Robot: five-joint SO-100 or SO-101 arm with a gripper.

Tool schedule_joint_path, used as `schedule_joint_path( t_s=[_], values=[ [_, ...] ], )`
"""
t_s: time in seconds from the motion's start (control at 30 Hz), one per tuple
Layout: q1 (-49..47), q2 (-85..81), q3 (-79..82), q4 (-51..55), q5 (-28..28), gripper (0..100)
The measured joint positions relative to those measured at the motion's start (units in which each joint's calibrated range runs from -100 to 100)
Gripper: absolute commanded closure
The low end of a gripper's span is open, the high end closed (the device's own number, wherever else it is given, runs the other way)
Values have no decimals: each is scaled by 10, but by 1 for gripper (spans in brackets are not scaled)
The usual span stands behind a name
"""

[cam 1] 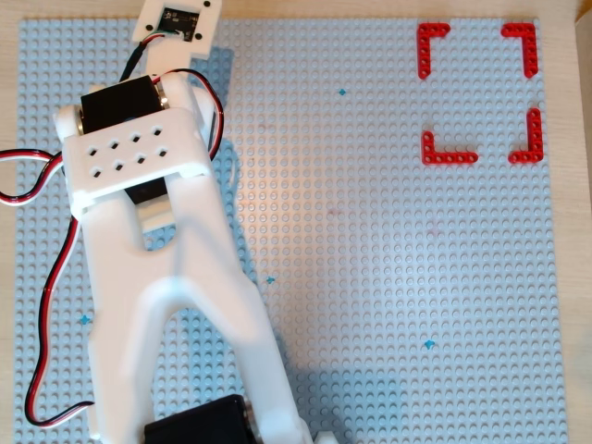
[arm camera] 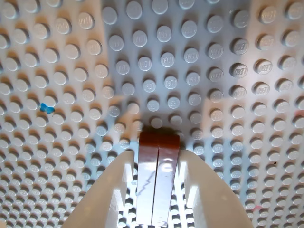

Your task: Grab and store lego

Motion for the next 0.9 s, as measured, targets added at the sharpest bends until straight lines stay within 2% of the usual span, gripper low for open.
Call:
schedule_joint_path(
  t_s=[0.37,0.53,0.9],
  values=[
    [0,0,0,0,0,89],
    [1,0,0,0,0,99],
    [4,0,0,0,0,98]
  ],
)
